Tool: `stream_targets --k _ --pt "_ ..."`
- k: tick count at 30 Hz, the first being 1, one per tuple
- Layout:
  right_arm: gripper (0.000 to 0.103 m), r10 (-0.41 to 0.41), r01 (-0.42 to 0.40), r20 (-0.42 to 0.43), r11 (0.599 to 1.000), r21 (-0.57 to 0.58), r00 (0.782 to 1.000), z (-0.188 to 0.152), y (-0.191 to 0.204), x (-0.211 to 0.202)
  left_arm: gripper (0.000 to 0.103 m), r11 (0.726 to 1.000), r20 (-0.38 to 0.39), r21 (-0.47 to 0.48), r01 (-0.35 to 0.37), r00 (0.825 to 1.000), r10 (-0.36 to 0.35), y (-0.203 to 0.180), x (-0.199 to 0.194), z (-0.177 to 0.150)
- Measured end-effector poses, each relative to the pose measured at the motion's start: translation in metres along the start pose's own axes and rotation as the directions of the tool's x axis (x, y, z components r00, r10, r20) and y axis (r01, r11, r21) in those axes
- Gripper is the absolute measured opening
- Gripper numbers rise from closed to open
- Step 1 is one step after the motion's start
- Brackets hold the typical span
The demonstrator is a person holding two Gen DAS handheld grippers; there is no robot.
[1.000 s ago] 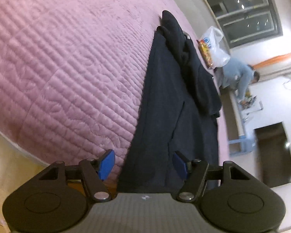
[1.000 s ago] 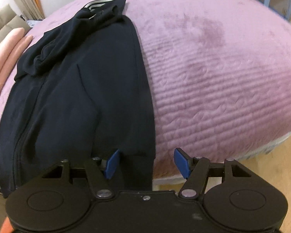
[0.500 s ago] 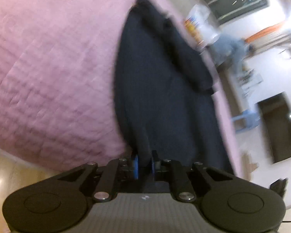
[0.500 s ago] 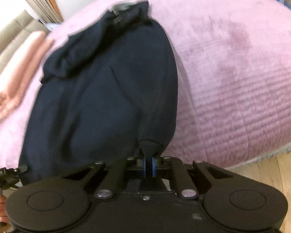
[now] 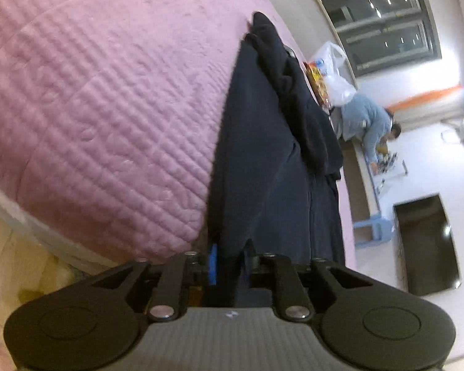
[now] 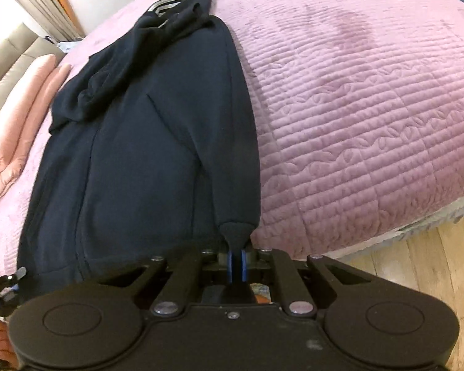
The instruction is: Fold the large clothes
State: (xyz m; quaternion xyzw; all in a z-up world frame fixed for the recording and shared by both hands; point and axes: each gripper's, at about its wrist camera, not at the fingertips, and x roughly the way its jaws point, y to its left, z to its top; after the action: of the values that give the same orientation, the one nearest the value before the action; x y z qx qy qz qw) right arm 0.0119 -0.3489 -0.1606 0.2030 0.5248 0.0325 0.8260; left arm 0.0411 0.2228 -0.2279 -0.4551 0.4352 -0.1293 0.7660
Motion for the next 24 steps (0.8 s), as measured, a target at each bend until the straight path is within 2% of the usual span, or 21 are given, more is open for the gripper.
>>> stream_targets --k 1,4,5,6,7,9,10,11,12,13,14,18,21,24 --pt "0.014 0.006 -0.006 -0.002 1.0 0.0 1.0 0.001 -0.001 -0.001 0.036 1.0 0.0 -0.024 -0.001 1.0 0.001 0.004 0.002 0.0" --pt "0.024 0.011 -0.011 -0.008 1.0 -0.005 1.0 0.004 -0.007 -0.001 0.052 0.997 0.001 -0.075 0.014 1.0 -0.014 0.016 0.003 0.004" --pt "0.038 0.014 -0.014 -0.013 1.0 -0.001 1.0 0.004 -0.008 0.002 0.055 0.997 -0.007 -0.079 0.025 1.0 -0.026 0.019 0.003 0.004" --pt "0.043 0.019 -0.019 -0.021 1.0 0.008 1.0 0.003 -0.009 0.005 0.063 0.996 -0.025 -0.08 0.032 0.999 -0.034 0.018 0.006 0.004" --pt "0.05 0.018 -0.018 -0.029 1.0 0.015 0.999 0.002 -0.011 0.008 0.066 0.997 -0.042 -0.076 0.034 0.998 -0.037 0.019 0.009 0.003" --pt "0.052 0.025 -0.024 -0.06 0.999 0.025 0.998 -0.003 -0.012 0.016 0.066 0.998 -0.087 -0.052 0.023 0.996 -0.027 0.016 0.018 -0.001" --pt "0.05 0.034 -0.032 -0.072 0.999 0.027 0.997 -0.006 -0.011 0.019 0.061 0.999 -0.101 -0.036 0.01 0.995 -0.013 0.011 0.024 -0.005" --pt "0.032 0.04 -0.039 -0.077 0.999 0.021 0.996 -0.009 -0.009 0.02 0.053 1.0 -0.106 -0.015 -0.002 0.994 0.001 0.008 0.029 -0.007" --pt "0.019 0.042 -0.041 -0.07 0.999 0.008 0.997 -0.01 -0.006 0.018 0.021 1.0 -0.107 0.011 -0.019 0.994 0.02 0.003 0.032 -0.008" --pt "0.011 0.049 -0.049 -0.064 0.999 -0.004 0.997 -0.009 -0.003 0.015 0.007 0.999 -0.105 0.039 -0.031 0.994 0.035 -0.002 0.033 -0.008" --pt "0.01 0.062 -0.062 -0.049 0.998 -0.005 0.997 -0.006 -0.001 0.009 0.007 0.998 -0.087 0.053 -0.017 0.996 0.022 -0.007 0.029 -0.006" --pt "0.009 0.152 -0.152 0.038 0.988 -0.007 0.988 0.029 0.008 -0.022 0.007 0.988 -0.007 0.101 0.117 0.993 -0.117 -0.043 0.006 0.017" --pt "0.009 0.18 -0.171 0.135 0.982 -0.076 0.974 0.072 0.027 -0.037 0.007 0.97 0.053 0.178 0.166 0.983 -0.178 -0.082 0.005 0.053" --pt "0.009 0.186 -0.16 0.242 0.979 -0.123 0.952 0.123 0.05 -0.034 0.008 0.955 0.111 0.225 0.193 0.969 -0.222 -0.114 0.026 0.104"
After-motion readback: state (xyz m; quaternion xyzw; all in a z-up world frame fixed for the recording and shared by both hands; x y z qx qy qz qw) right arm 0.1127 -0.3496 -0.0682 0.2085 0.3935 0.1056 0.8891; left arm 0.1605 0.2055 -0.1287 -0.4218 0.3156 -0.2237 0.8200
